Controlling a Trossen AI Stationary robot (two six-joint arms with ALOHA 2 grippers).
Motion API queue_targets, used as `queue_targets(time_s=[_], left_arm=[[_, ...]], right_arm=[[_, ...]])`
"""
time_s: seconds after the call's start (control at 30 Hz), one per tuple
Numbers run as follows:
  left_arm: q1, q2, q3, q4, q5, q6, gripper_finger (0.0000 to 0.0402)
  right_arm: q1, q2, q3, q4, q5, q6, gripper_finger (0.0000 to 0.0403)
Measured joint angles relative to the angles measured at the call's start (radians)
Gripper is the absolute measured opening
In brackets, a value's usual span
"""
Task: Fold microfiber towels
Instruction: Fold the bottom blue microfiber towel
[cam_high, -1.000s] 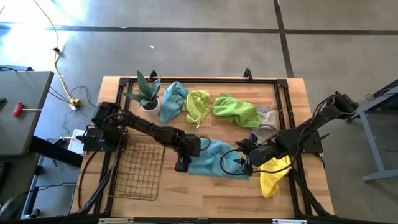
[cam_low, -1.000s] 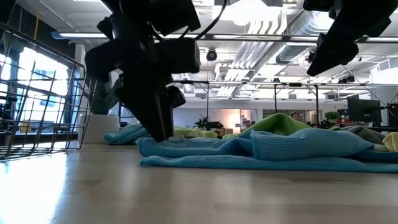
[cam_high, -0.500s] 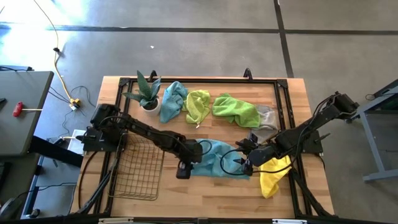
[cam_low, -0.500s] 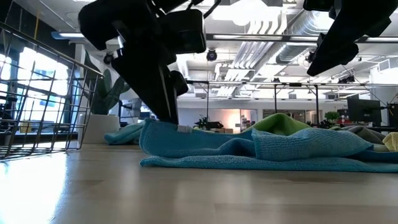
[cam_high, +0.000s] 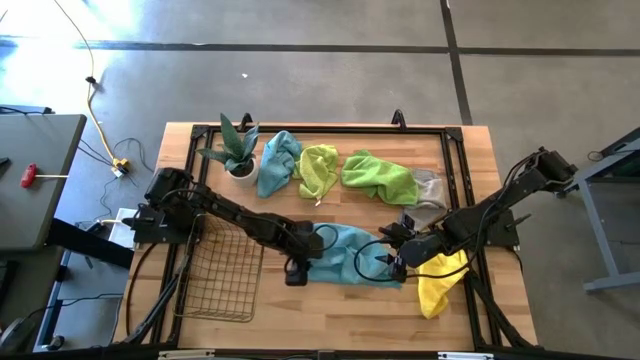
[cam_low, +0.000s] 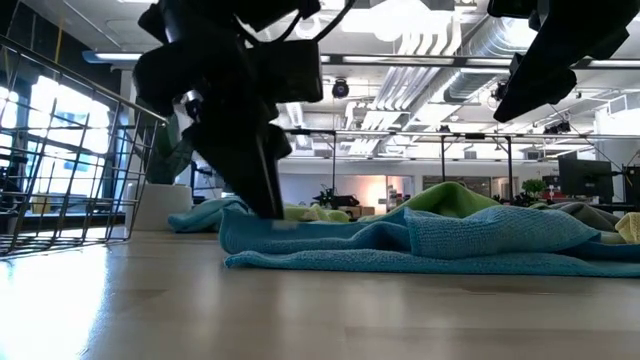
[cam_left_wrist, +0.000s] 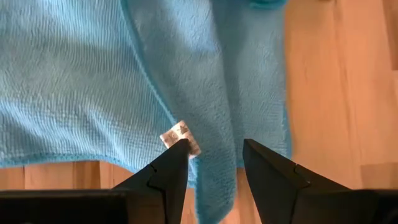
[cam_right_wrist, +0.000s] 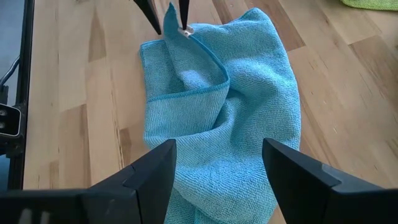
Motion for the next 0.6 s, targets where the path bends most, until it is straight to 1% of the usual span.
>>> queue_targets(time_s=[0.27,0.5,0.6], left_arm=[[0.0,0.0,-0.021,0.014,-0.032,-0.026,0.0142],[-0.001,0.0,-0.021,0.035,-0.035,-0.048,0.0142],[-0.001,0.0,-0.021,0.032,-0.087,-0.034,0.0142]], right_arm=[[0.0,0.0,0.0,0.0,0.0,0.0,0.0232],[0.0,0.0,0.0,0.0,0.0,0.0,0.0232],[0.0,0.0,0.0,0.0,0.0,0.0,0.0232]])
